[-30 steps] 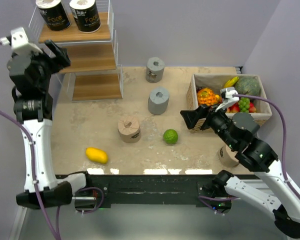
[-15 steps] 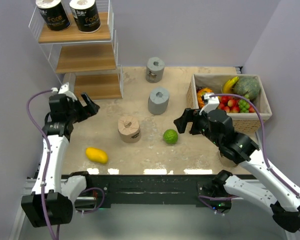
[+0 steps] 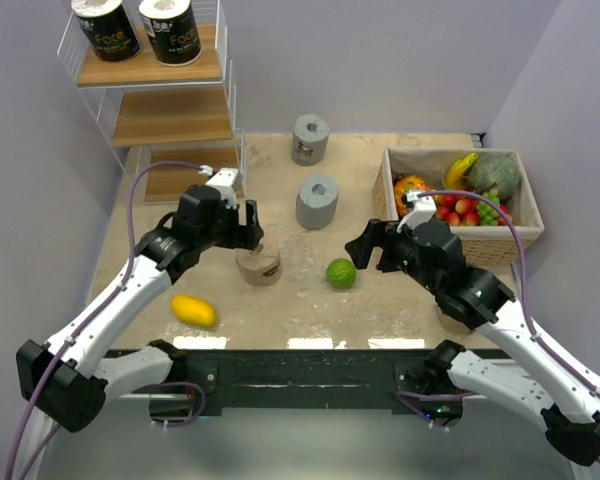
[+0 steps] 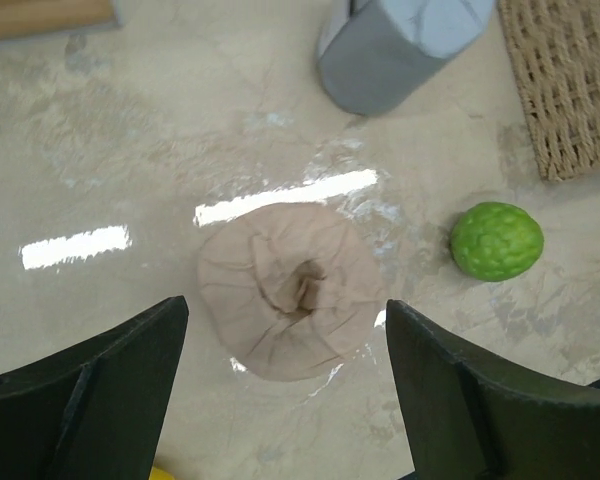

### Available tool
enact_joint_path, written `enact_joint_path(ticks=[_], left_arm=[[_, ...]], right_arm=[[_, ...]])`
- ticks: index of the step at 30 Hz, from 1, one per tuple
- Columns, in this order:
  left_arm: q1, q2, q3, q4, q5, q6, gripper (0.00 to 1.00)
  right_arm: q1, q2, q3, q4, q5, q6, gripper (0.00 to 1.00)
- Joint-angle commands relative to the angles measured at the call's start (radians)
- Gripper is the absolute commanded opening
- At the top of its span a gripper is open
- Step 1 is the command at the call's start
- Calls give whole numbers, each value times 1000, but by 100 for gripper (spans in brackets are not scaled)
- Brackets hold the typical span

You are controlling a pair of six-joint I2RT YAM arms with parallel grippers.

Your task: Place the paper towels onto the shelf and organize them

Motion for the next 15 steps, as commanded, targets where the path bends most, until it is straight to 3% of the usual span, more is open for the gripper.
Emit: enact_joint_path(ticks=[1, 7, 11, 15], left_arm=[[-112, 71, 113, -26, -114, 113, 86], [-202, 156, 157, -47, -138, 127, 85], [-194, 168, 180, -107, -314, 7, 83], [-133, 157, 173, -126, -293, -50, 80]], right_arm=[[1, -46, -21, 64, 8, -12, 95], [3, -81, -48, 112, -32, -4, 95], [4, -97, -54, 123, -46, -1, 95], [3, -101, -67, 138, -55, 0, 95]])
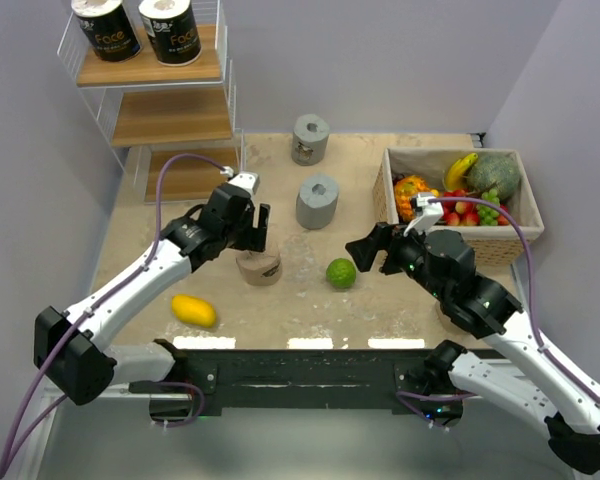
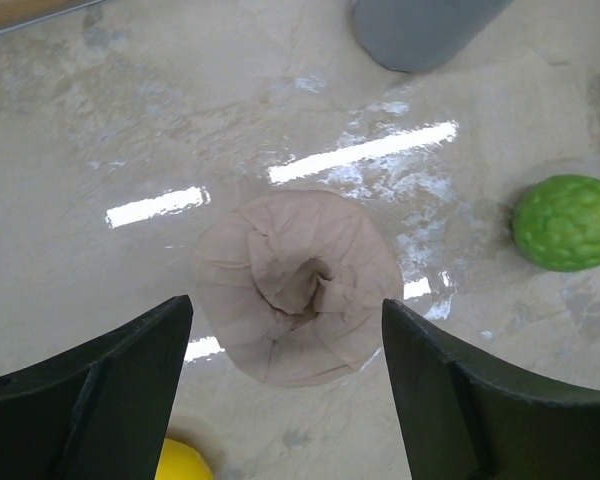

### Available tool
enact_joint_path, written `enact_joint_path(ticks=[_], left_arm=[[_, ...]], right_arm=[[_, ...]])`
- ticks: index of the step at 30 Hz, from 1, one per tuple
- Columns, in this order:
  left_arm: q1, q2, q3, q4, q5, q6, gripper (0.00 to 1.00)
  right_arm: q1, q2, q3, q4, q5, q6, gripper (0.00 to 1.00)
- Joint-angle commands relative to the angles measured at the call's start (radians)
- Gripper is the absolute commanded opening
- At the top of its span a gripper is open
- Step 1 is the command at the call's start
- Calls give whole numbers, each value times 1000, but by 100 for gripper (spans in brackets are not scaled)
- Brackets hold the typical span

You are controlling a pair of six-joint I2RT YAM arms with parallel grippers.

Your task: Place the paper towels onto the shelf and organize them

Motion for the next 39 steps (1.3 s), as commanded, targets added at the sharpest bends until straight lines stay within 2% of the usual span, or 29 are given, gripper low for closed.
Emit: enact_joint_path(ticks=[1, 3, 4, 5, 9, 14, 27, 33, 39], left_arm=[[55, -29, 34, -13, -40, -74, 80], [51, -63, 1, 53, 28, 8, 78], [48, -80, -12, 79, 134, 41, 78], [34, -103, -31, 122, 166, 90, 78], [-12, -72, -16, 127, 195, 135, 79], [-70, 29, 5, 84, 130, 152, 80], [-134, 156, 5, 87, 30, 166, 80], [-140, 192, -10, 84, -27, 160, 75], [-141, 201, -18, 108, -15, 152, 61]], right_arm=[[1, -11, -17, 65, -26, 2, 95], [3, -7, -21, 71, -35, 6, 95], [1, -5, -23, 76, -40, 6, 95], [3, -4, -27, 79, -46, 8, 95], [3, -2, -32, 96, -46, 8, 95], [3, -19, -38, 105, -42, 9, 95], [3, -48, -44, 103, -31, -3, 96], [1, -50, -46, 106, -31, -12, 96], [3, -50, -47, 111, -34, -12, 96]])
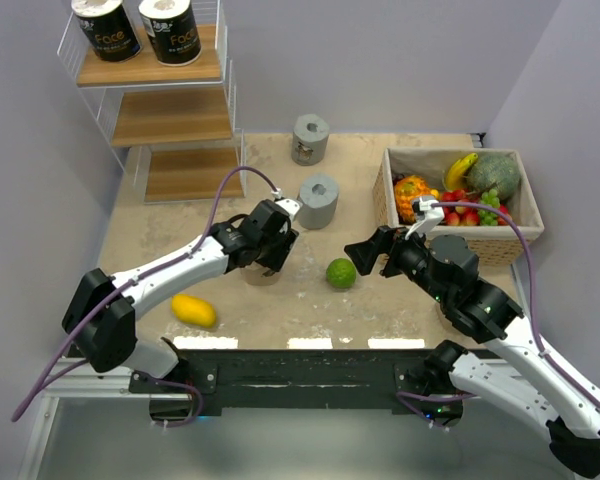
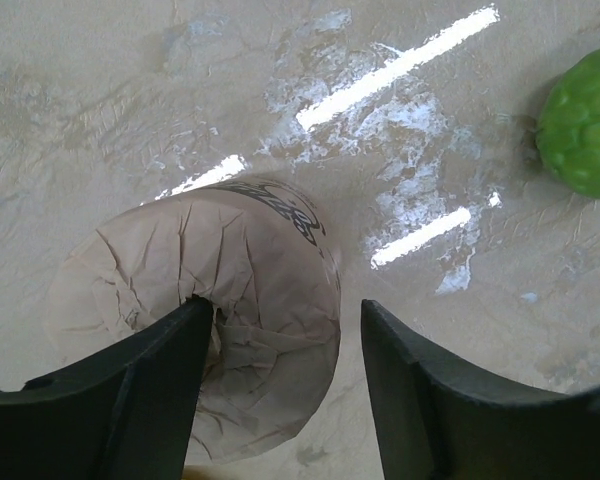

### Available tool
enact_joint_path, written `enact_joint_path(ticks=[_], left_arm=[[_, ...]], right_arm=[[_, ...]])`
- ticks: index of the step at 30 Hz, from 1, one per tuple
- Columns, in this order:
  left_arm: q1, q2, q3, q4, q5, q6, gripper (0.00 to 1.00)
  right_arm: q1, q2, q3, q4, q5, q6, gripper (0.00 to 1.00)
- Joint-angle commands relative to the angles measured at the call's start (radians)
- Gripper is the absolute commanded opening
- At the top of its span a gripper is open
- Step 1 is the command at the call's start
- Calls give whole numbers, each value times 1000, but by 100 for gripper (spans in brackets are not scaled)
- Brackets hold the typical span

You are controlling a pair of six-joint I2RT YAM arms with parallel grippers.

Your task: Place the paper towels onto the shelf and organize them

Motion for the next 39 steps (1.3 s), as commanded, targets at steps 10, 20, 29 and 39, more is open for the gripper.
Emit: enact_joint_path(ticks=[10, 20, 29, 39], left_arm=[[77, -63, 61, 50, 115, -127, 40], [393, -193, 40, 142, 570, -276, 38], [574, -351, -93, 424, 928, -578, 38], [581, -431, -179, 734, 1069, -833, 39]], right_arm=[[1, -5, -20, 131, -27, 20, 96], [1, 90, -66, 361, -139, 74, 96], [-39, 218, -185, 777, -356, 278, 96], [-63, 319, -239, 1090, -451, 402, 96]])
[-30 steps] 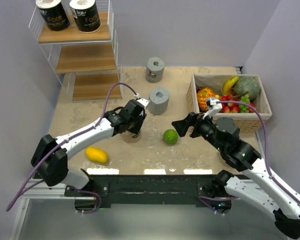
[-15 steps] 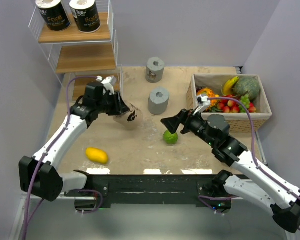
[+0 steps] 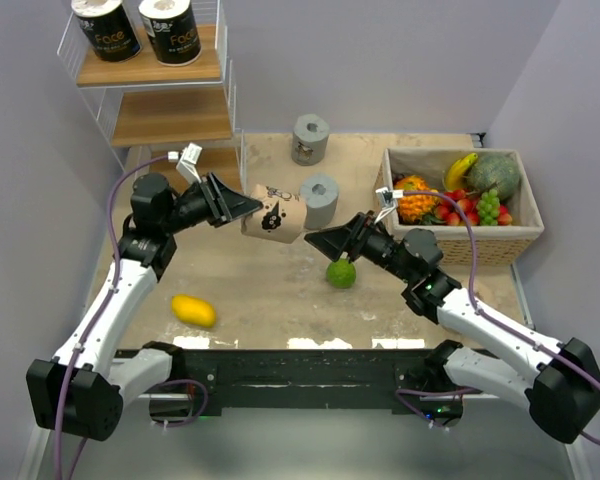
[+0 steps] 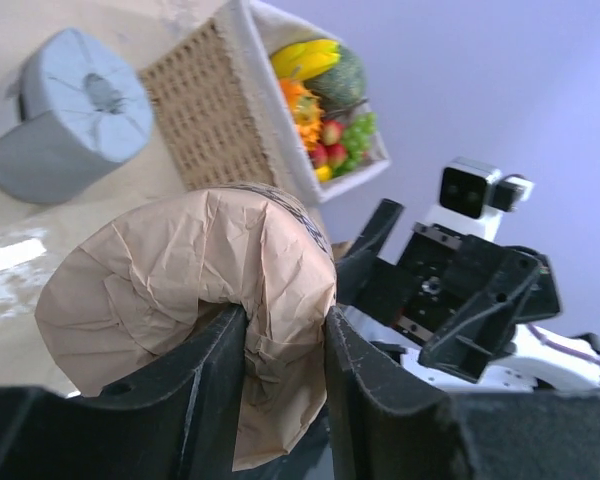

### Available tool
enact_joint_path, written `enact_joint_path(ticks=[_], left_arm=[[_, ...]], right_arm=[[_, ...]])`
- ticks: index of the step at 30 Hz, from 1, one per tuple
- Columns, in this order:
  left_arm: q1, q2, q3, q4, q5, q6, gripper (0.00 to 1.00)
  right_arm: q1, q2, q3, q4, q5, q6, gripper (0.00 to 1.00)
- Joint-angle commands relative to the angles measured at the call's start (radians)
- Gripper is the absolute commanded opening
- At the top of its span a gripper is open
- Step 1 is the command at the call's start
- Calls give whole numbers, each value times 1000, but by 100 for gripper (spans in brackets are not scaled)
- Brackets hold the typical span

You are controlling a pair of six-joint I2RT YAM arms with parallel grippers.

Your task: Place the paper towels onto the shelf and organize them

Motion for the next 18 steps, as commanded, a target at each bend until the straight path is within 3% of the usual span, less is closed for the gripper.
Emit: enact_joint_path(ticks=[1, 6, 18], left_arm=[[7, -36, -21, 225, 121, -157, 39], [5, -51, -74, 358, 155, -258, 40], [5, -50, -58, 395, 164, -295, 42]], right_arm=[[-4, 7, 8, 222, -46, 56, 96], [-4, 30, 28, 228, -39, 48, 96], [-4, 127, 70, 283, -61, 97, 95]])
